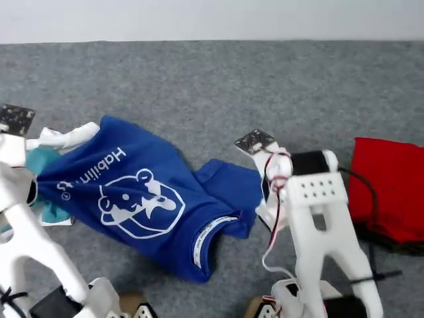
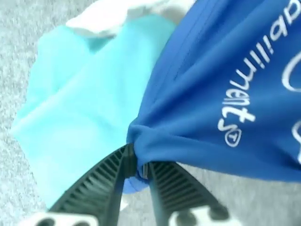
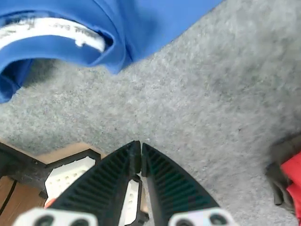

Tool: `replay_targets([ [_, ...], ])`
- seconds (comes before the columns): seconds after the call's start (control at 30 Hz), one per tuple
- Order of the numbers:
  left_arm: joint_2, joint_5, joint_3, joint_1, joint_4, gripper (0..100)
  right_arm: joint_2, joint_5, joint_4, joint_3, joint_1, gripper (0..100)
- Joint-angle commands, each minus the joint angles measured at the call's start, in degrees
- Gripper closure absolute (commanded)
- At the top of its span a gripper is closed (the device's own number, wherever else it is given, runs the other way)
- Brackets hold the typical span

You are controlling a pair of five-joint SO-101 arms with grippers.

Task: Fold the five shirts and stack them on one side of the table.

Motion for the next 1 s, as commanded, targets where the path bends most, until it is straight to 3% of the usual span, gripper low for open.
replay_targets([
  [0.0,-2.73,-4.4,-1.27,-0.7,4.66,100,7.52,0.18,-0.57,-10.37,-0.4,98.8],
  [0.2,-2.9,-12.4,-2.95,-0.62,12.84,99,25.1,-2.9,1.98,-28.92,-0.4,98.4],
  [0.33,-2.99,-13.98,-6.99,-0.79,17.85,93,36.7,-7.47,6.37,-40.79,-0.4,89.1],
  [0.47,-5.98,-13.8,-8.48,-0.44,17.76,88,44.79,-10.11,6.64,-48.79,-0.75,82.7],
  [0.7,-14.77,-13.54,-8.22,3.52,17.67,85,54.37,-10.46,6.64,-57.23,-4.62,82.6],
  [0.97,-14.86,-11.08,-5.32,6.24,15.65,86,63.69,-10.46,6.55,-64.35,-4.09,82.6],
])
